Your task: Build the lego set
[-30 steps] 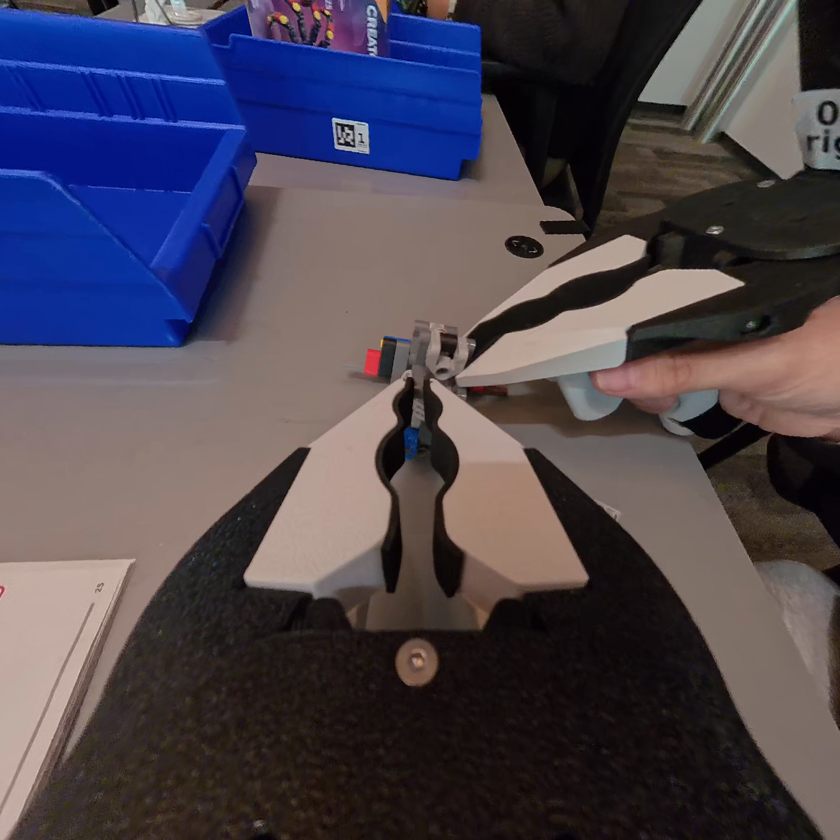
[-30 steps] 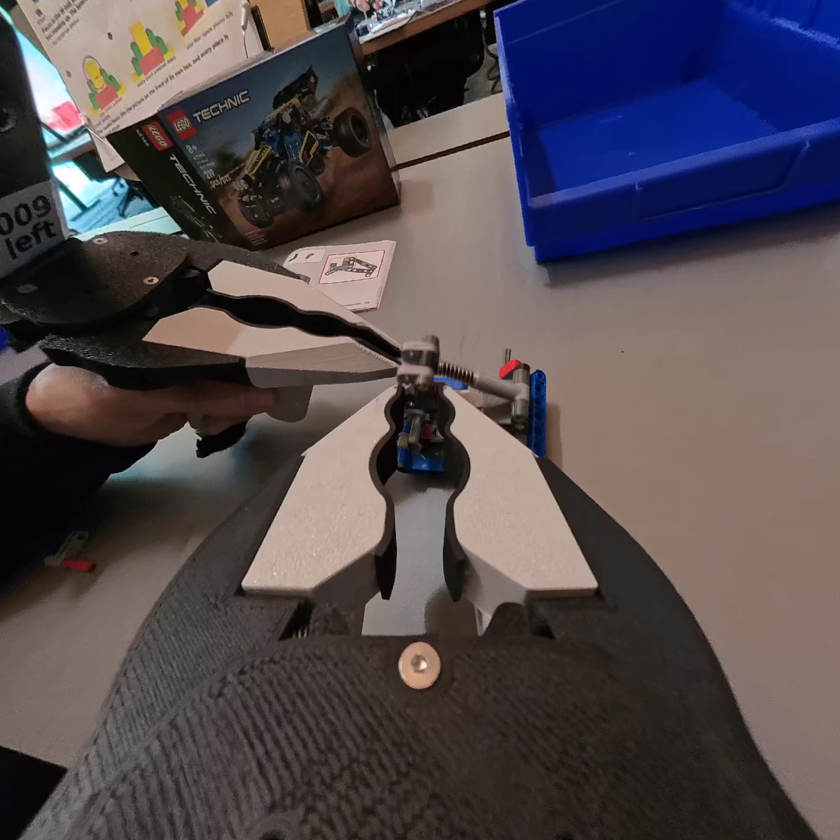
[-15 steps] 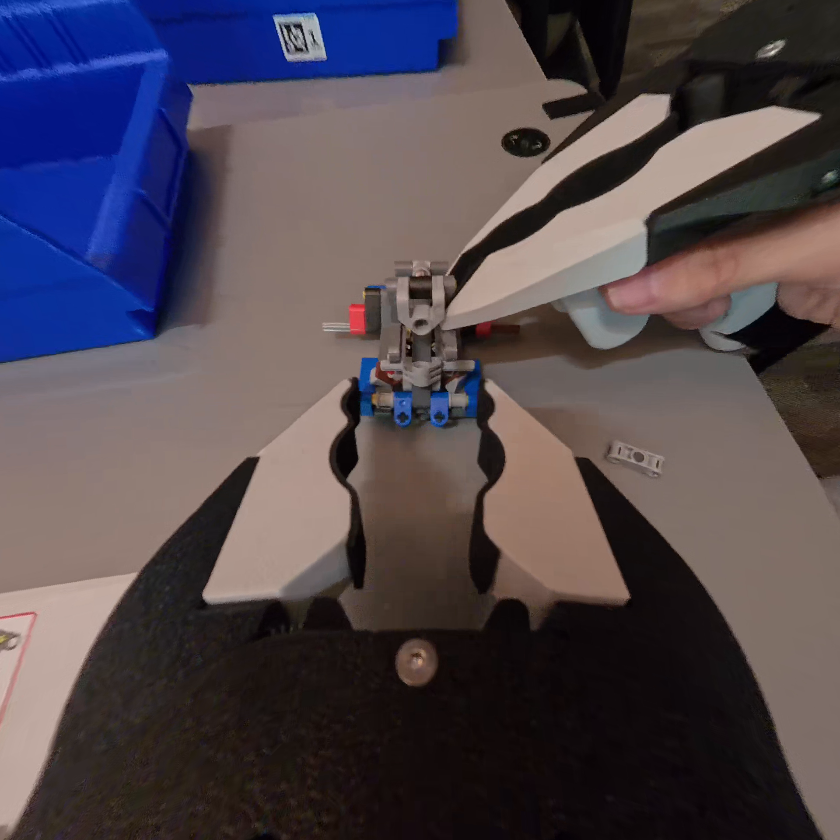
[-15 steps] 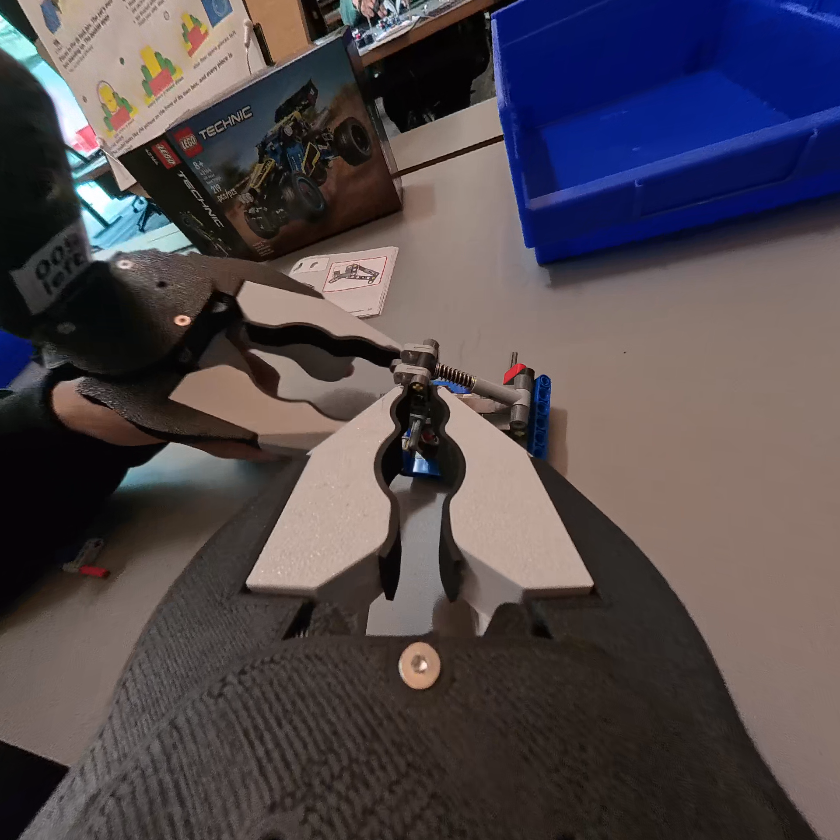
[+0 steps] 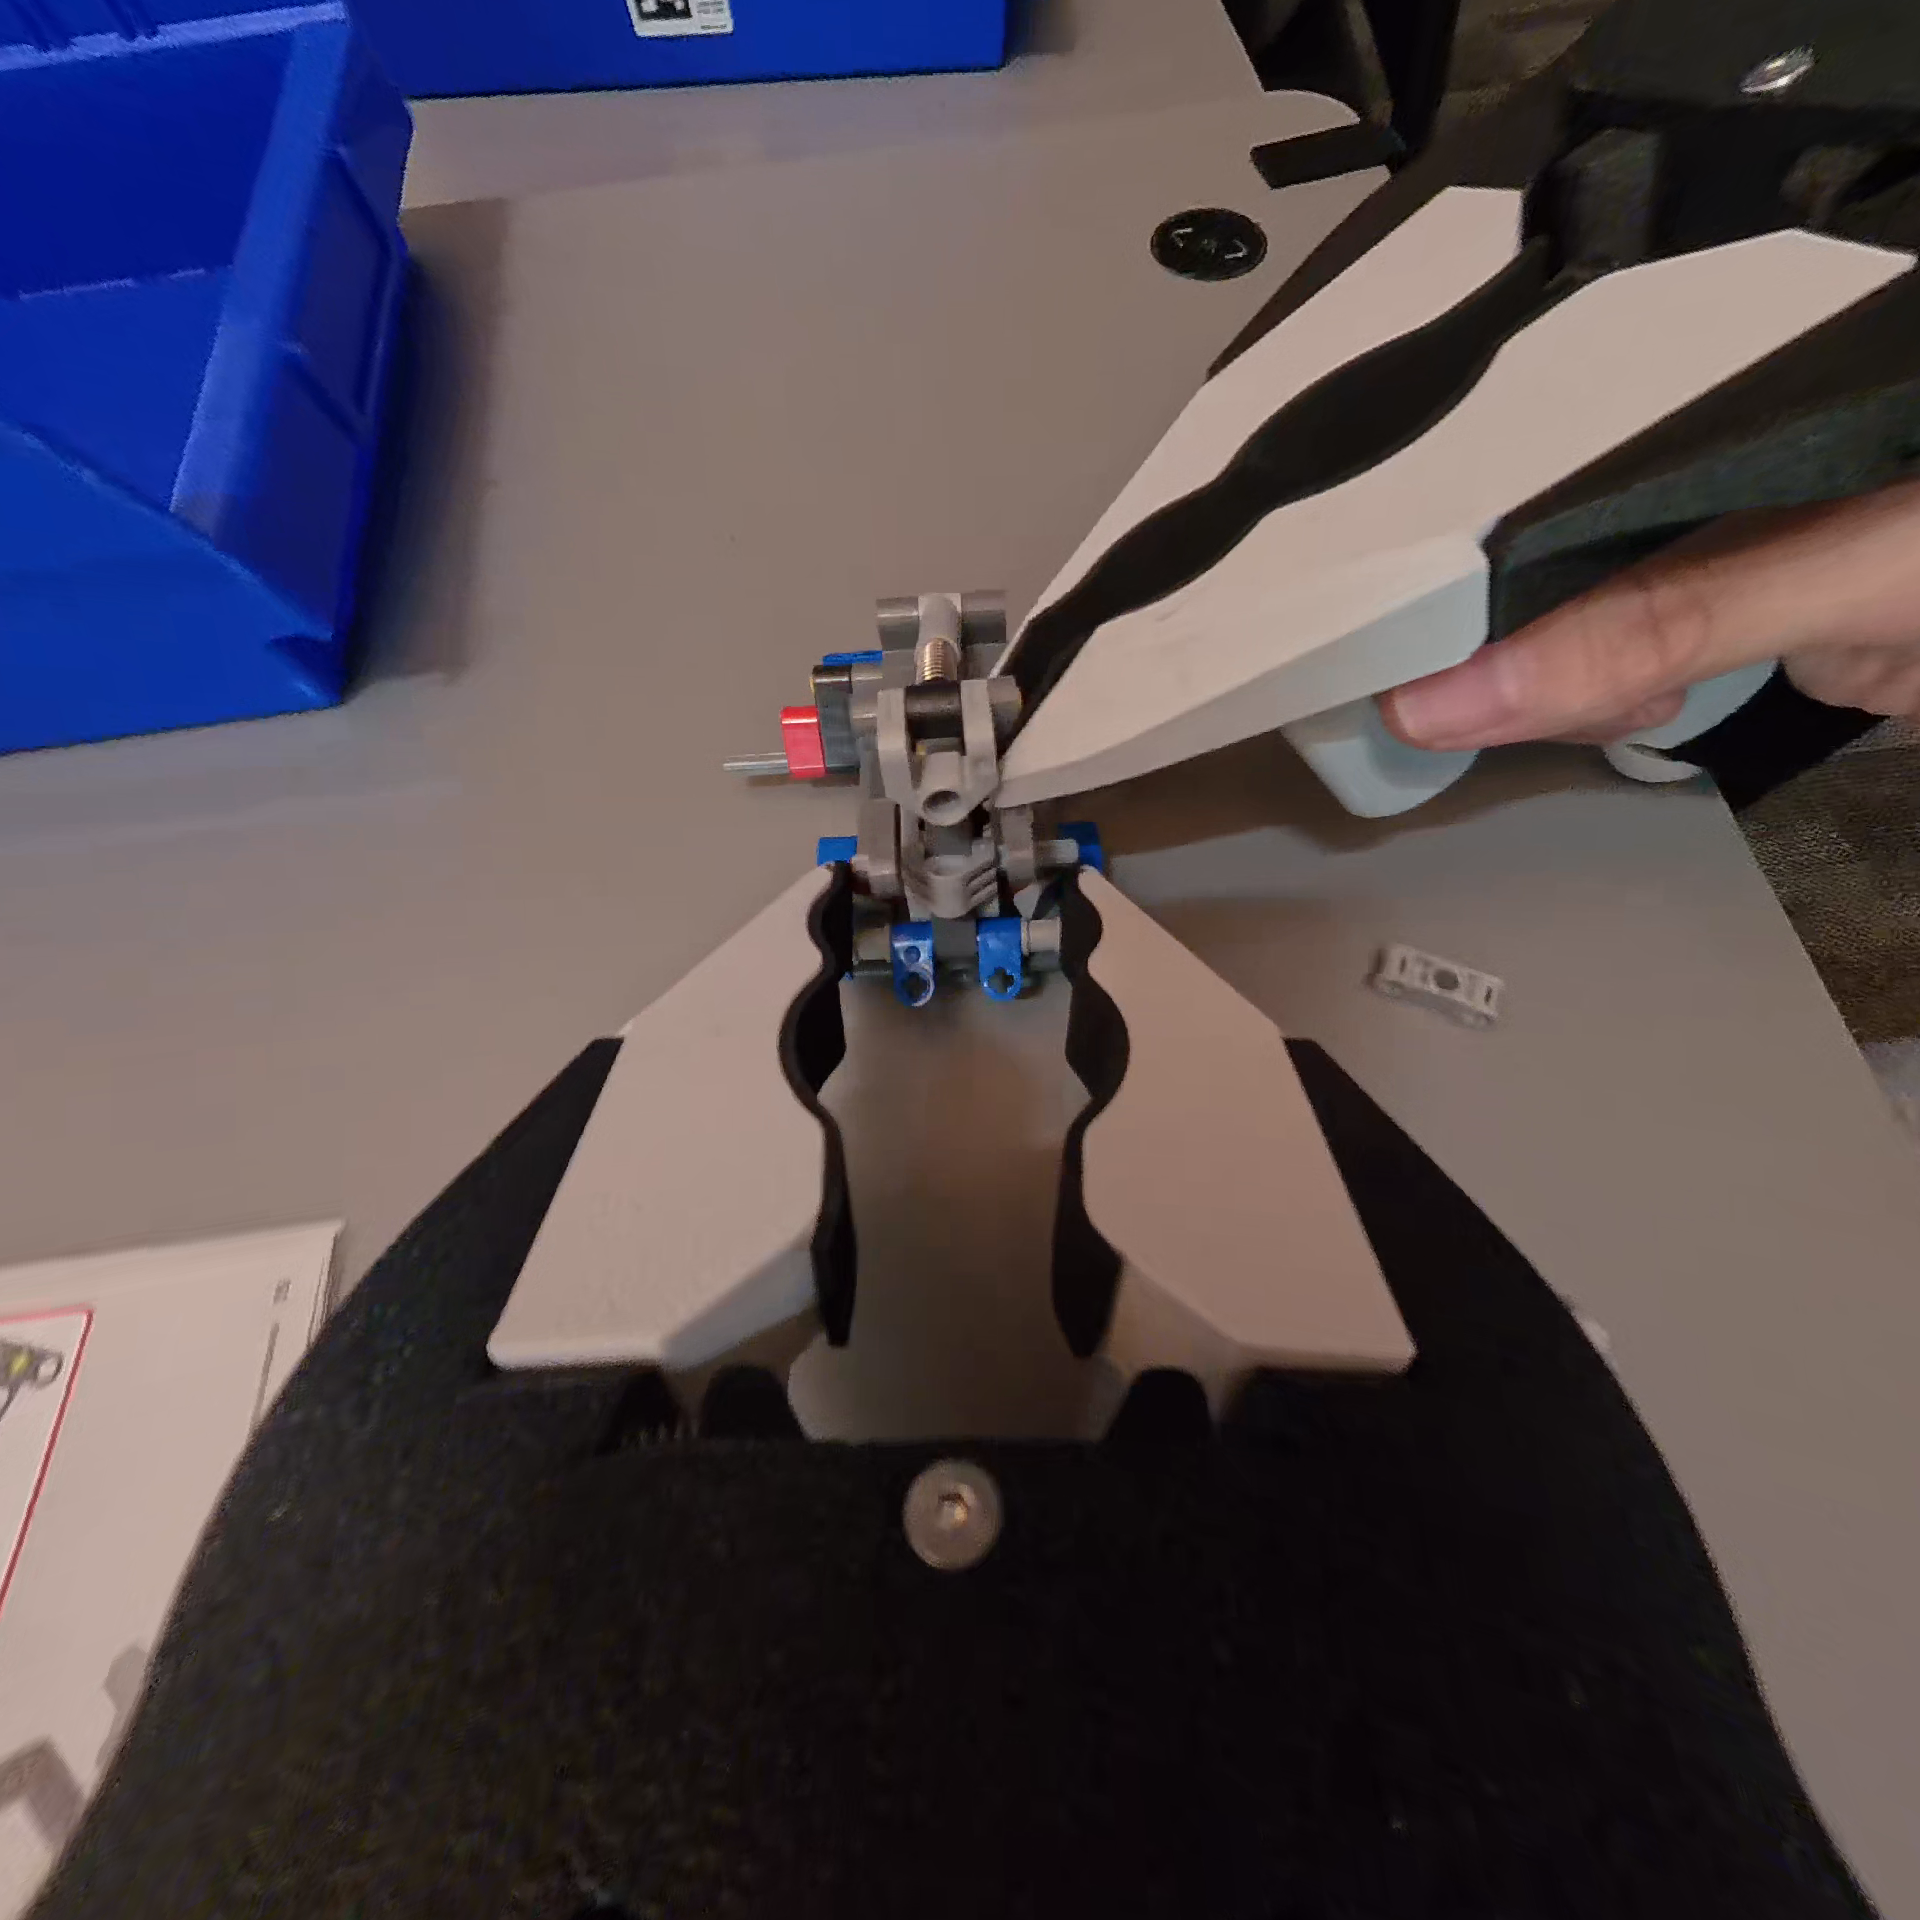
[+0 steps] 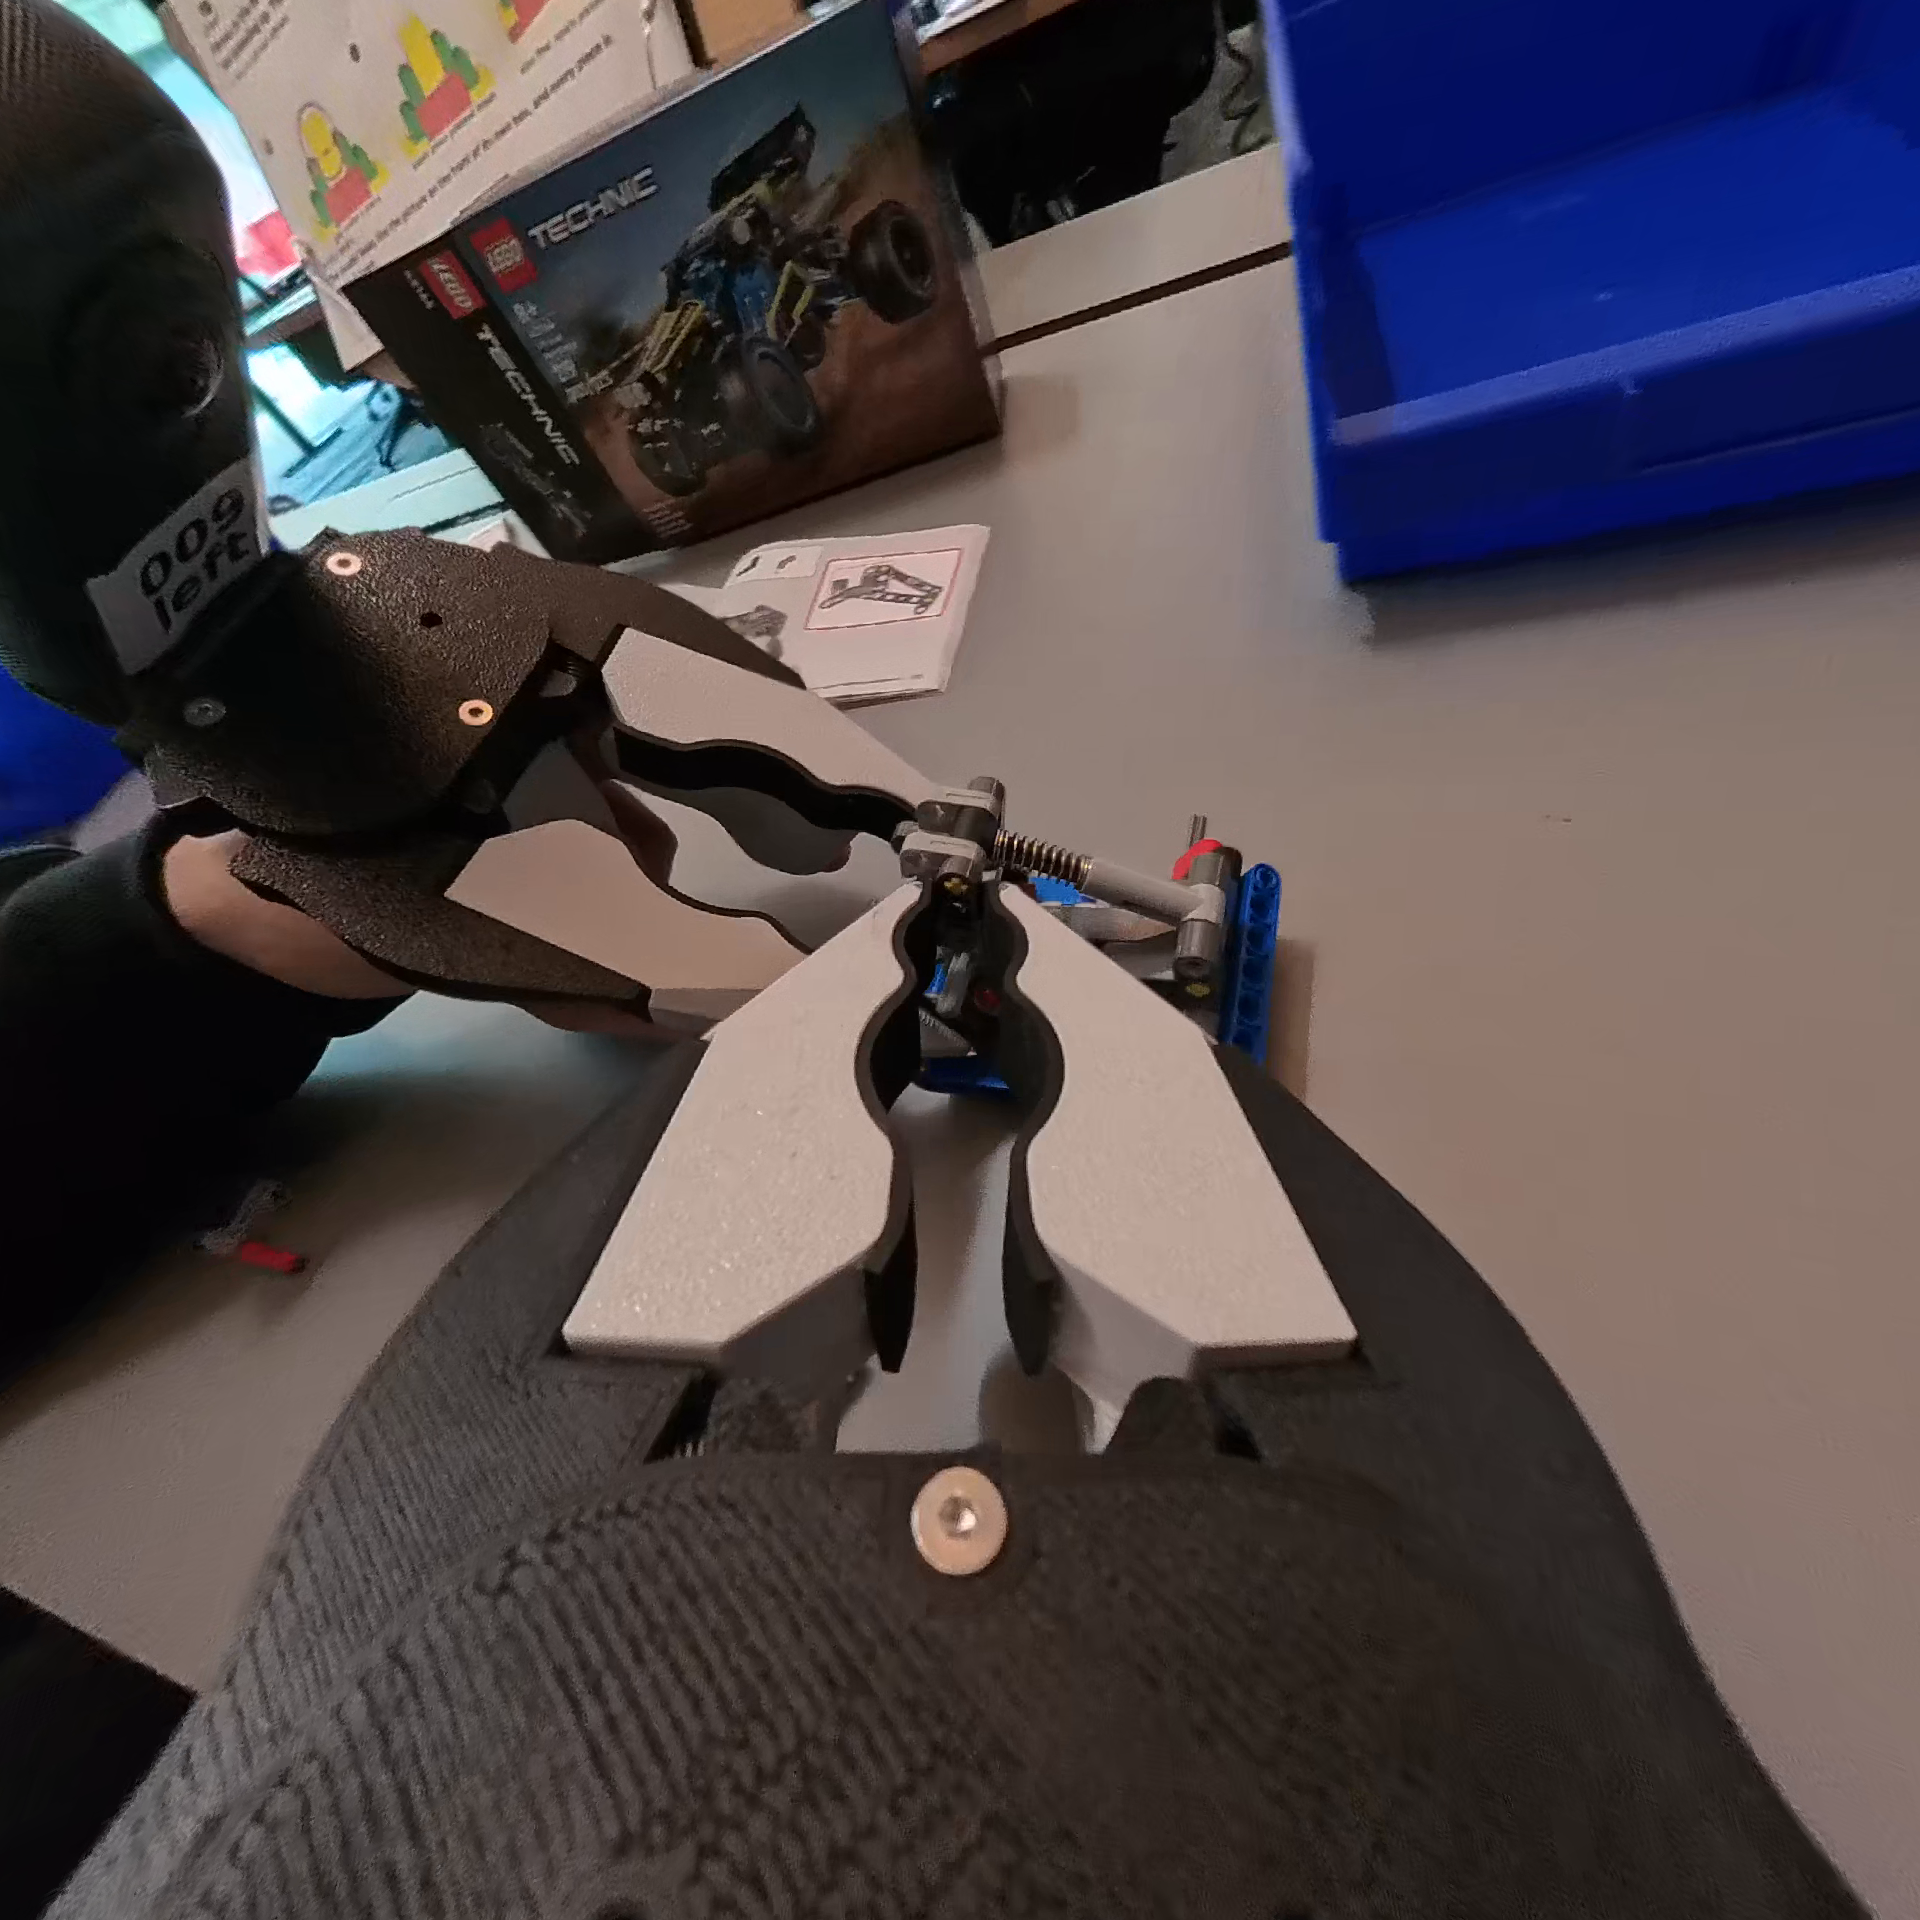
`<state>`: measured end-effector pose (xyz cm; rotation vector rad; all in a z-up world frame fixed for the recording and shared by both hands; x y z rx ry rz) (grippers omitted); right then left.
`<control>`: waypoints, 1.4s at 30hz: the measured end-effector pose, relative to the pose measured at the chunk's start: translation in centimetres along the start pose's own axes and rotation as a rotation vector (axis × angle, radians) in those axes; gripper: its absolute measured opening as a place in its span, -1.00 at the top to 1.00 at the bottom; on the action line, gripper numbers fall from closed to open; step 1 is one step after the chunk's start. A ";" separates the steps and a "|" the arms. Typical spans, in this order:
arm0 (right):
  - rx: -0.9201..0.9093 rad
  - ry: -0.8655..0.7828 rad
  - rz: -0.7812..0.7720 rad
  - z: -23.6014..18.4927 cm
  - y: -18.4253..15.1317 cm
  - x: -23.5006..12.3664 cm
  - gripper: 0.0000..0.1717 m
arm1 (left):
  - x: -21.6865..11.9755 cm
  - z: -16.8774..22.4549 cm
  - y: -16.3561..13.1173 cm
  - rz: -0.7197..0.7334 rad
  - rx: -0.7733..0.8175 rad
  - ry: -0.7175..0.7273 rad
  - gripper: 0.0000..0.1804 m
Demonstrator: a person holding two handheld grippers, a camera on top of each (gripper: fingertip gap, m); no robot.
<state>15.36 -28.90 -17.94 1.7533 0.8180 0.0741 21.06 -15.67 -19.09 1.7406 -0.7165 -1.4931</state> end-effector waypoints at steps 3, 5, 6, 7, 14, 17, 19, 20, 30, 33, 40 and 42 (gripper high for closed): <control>-0.012 0.053 -0.023 -1.3 0.0 1.1 0.94 | -1.9 0.1 -1.1 -0.022 -0.022 0.037 0.60; -0.027 0.087 -0.038 -2.5 0.1 2.0 0.94 | -3.6 0.2 -2.0 -0.034 -0.044 0.066 0.60; -0.036 0.108 -0.044 -3.2 0.2 2.4 0.94 | -4.4 0.3 -2.5 -0.039 -0.062 0.078 0.60; -0.044 0.130 -0.052 -4.0 0.2 3.0 0.94 | -5.3 0.5 -3.1 -0.043 -0.083 0.087 0.60; -0.142 0.276 -0.134 -10.2 -0.7 6.3 0.95 | -11.8 2.4 -7.7 -0.041 -0.178 0.190 0.64; -0.149 0.323 -0.155 -11.9 -1.4 7.1 0.95 | -13.4 3.2 -8.9 -0.033 -0.177 0.237 0.63; -0.158 0.340 -0.166 -12.6 -1.8 7.4 0.95 | -14.1 3.4 -9.3 -0.024 -0.171 0.251 0.63; -0.171 0.344 -0.170 -12.8 -2.1 7.5 0.95 | -14.2 3.5 -9.4 -0.025 -0.164 0.250 0.63; -0.145 0.333 -0.127 -12.6 -2.3 7.1 0.95 | -14.4 3.2 -9.9 0.052 -0.133 0.224 0.62; -0.157 0.312 -0.154 -12.7 -2.4 7.4 0.95 | -14.8 2.9 -9.8 0.108 -0.151 0.180 0.61; -0.168 0.314 -0.161 -12.7 -2.3 7.6 0.95 | -15.6 2.0 -10.0 0.189 -0.252 0.084 0.57; -0.152 0.321 -0.166 -12.5 -2.3 7.7 0.94 | -15.7 2.0 -10.1 0.192 -0.260 0.090 0.57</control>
Point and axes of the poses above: each gripper's, where its closed fingertips meet, x out along the fingers, y out of its top, z = x × y across the jaws, the point moved 10 cm from there along -x, back along the fingers, and after that the axes turned 2 degrees about x, right-handed, at the moved point
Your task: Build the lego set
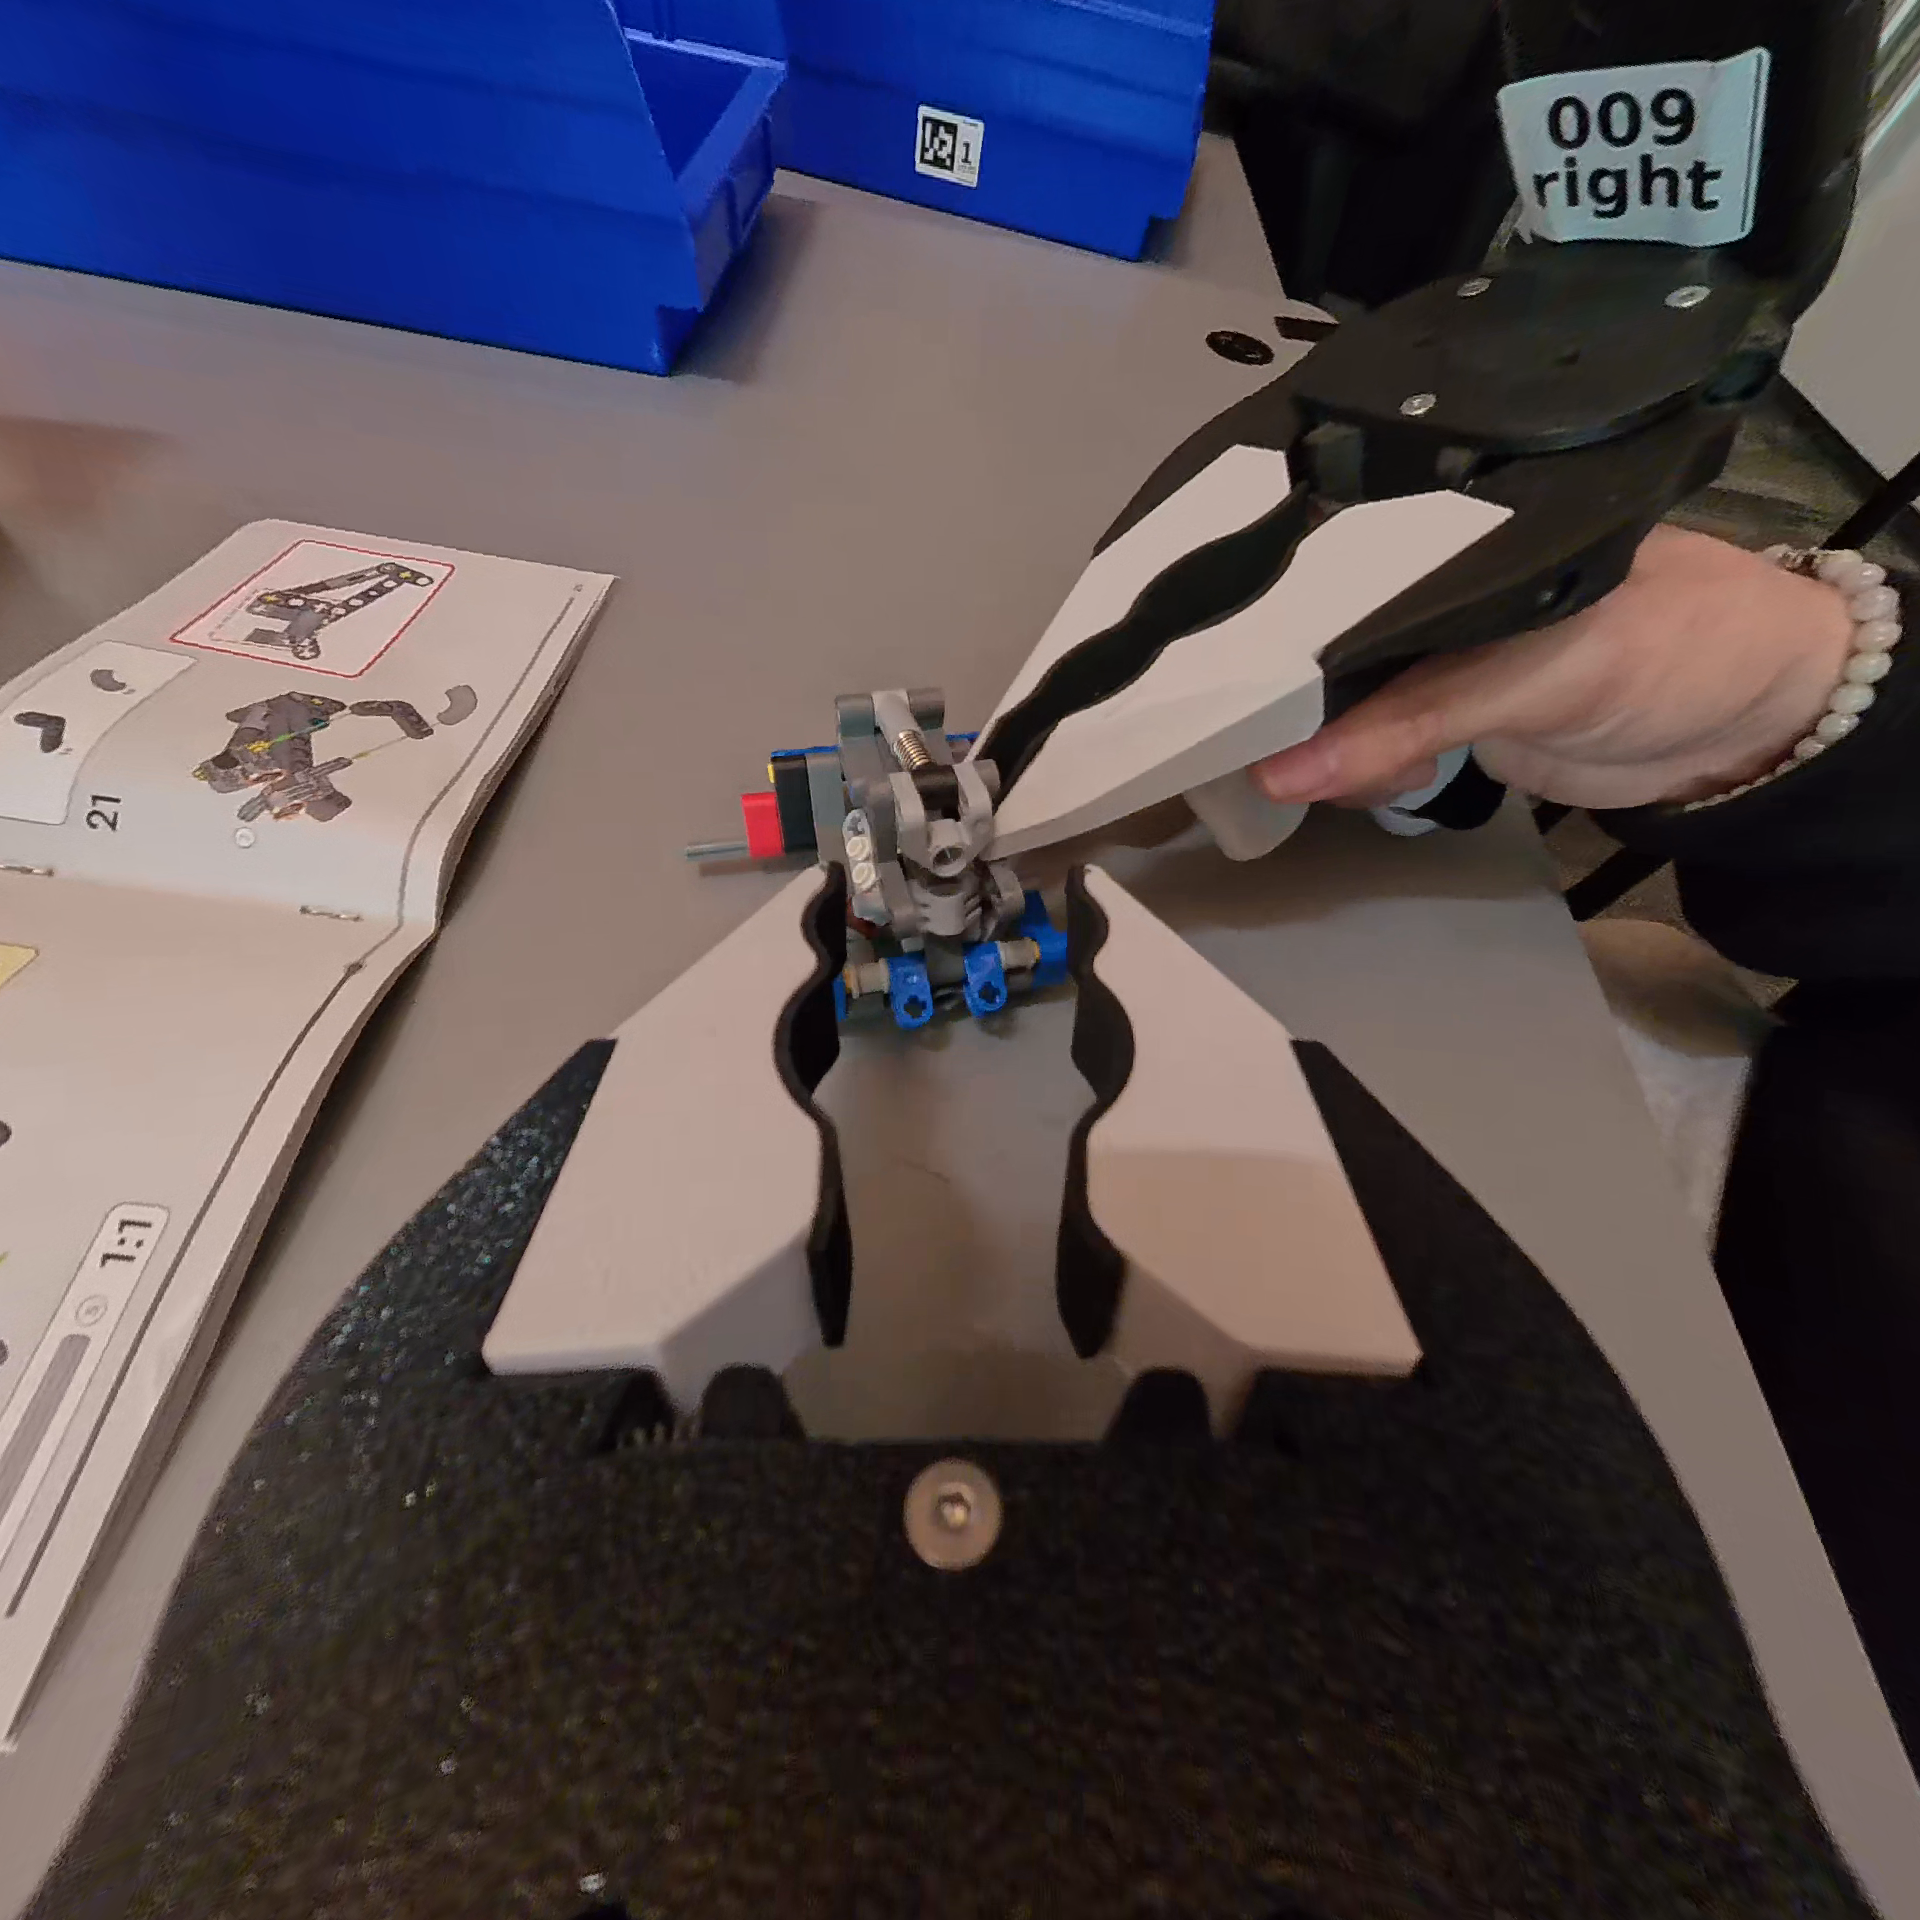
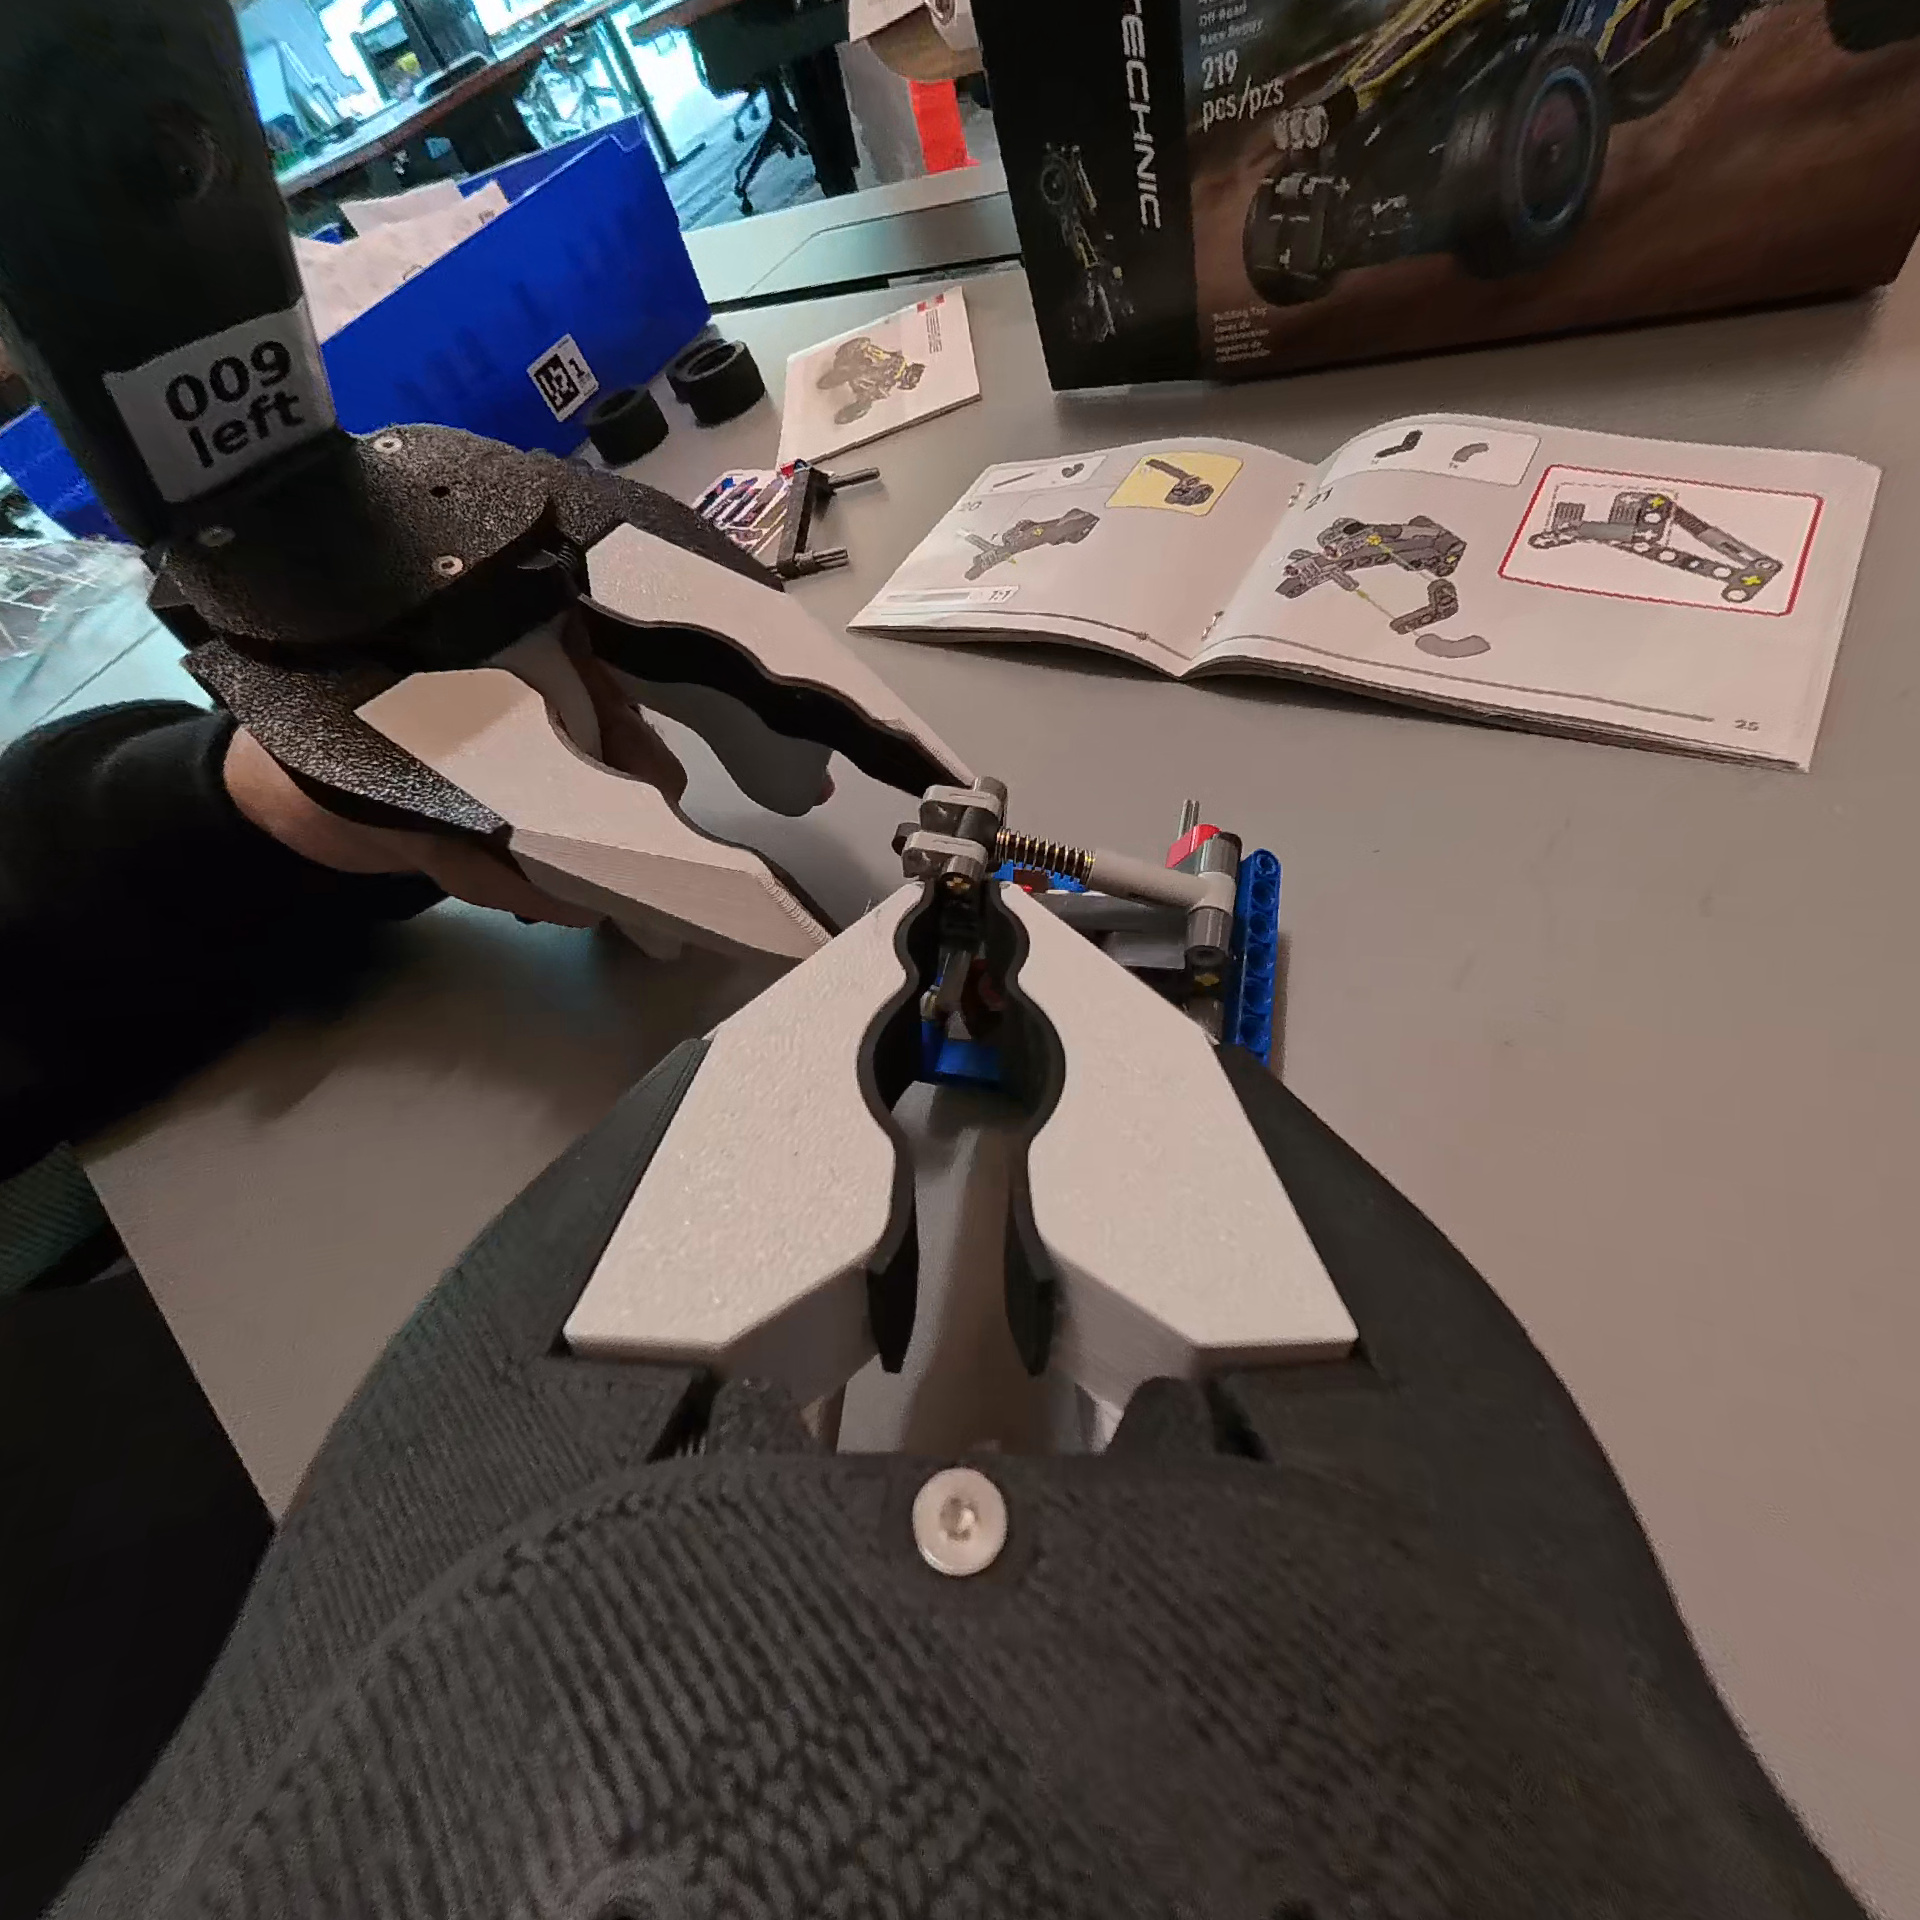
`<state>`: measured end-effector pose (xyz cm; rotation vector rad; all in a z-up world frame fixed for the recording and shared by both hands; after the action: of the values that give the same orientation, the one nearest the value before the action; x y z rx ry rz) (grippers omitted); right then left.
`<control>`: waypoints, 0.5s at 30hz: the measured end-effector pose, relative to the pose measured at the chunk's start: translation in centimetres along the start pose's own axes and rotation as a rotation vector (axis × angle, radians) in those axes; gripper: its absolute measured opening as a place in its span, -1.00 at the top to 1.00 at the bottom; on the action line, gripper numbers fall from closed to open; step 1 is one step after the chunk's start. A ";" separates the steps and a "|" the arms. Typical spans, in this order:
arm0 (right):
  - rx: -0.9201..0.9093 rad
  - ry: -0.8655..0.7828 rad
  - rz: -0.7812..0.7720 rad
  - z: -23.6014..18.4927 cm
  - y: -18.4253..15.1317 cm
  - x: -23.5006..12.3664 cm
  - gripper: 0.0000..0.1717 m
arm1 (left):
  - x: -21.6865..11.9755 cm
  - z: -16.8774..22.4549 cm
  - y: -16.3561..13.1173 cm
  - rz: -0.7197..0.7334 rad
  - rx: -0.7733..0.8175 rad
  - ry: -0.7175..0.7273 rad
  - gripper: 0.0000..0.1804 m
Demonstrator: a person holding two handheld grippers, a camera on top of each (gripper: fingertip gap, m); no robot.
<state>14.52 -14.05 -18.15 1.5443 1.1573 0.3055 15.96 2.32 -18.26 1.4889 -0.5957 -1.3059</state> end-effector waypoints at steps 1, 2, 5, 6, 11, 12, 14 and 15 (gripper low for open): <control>0.008 0.002 -0.001 0.1 0.0 0.0 0.94 | 0.0 0.0 0.0 -0.004 -0.001 0.008 0.58; 0.012 0.005 -0.002 0.1 0.0 0.0 0.94 | 0.0 0.0 -0.1 -0.012 0.000 0.013 0.58; 0.013 0.005 -0.003 0.1 0.0 0.0 0.94 | 0.0 0.2 -0.2 -0.028 0.014 0.011 0.58; 0.012 0.004 -0.005 0.1 0.0 0.0 0.94 | 0.0 0.2 -0.2 -0.031 0.022 0.012 0.58; -0.009 -0.022 -0.012 0.0 0.0 0.2 0.94 | -0.1 0.1 -0.6 -0.135 0.167 0.028 0.58; -0.013 -0.026 -0.012 0.0 0.0 0.2 0.94 | -0.2 -0.1 -0.6 -0.170 0.216 0.041 0.58; -0.018 -0.042 -0.002 0.0 0.0 0.1 0.95 | -0.6 -0.6 -0.3 -0.204 0.297 0.050 0.60; -0.020 -0.051 0.007 0.0 0.1 0.1 0.95 | -0.8 -1.0 0.0 -0.199 0.327 0.044 0.62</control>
<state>14.55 -13.98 -18.12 1.5309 1.1063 0.2797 16.62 3.39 -18.01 1.8794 -0.6685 -1.3695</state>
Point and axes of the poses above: each gripper's, where its closed fingertips meet, x out along the fingers, y out of its top, z = x × y across the jaws, the point moved 10 cm from there along -x, back along the fingers, and after that the axes turned 2 degrees about x, right-handed, at the moved point
